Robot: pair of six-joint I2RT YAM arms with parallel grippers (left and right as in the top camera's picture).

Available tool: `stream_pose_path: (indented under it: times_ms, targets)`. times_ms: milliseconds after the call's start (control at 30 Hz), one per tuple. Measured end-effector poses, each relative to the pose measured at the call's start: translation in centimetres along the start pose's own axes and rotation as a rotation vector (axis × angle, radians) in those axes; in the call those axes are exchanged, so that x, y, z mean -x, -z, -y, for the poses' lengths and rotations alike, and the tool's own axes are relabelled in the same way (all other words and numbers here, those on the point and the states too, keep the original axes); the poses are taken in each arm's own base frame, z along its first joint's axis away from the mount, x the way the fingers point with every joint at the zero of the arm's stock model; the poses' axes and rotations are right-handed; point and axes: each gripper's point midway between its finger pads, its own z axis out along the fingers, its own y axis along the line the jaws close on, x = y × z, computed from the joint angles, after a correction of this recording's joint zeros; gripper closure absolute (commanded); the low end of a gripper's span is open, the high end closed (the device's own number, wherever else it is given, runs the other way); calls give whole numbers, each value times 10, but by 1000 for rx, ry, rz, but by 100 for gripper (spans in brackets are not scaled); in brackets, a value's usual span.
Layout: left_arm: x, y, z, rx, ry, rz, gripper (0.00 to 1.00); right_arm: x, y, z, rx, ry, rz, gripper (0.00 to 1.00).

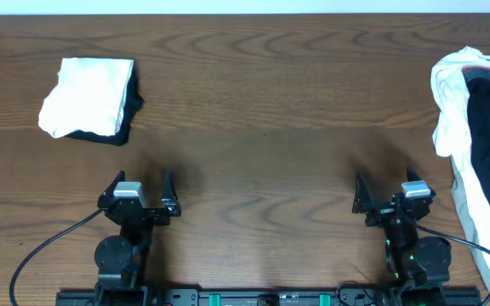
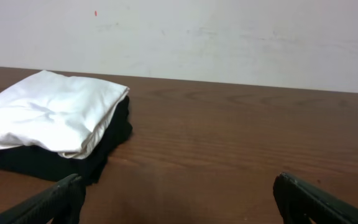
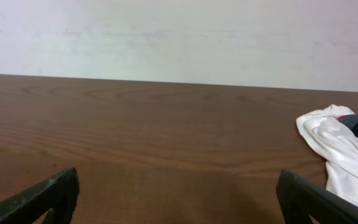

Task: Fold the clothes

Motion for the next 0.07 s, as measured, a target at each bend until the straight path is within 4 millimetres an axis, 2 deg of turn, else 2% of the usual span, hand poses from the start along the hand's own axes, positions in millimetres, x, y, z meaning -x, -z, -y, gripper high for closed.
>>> stream_pose_path:
  times_ms: [67]
  targets:
    - [0, 0, 0, 0, 0, 0, 2, 0, 0, 0, 0, 0, 0, 1]
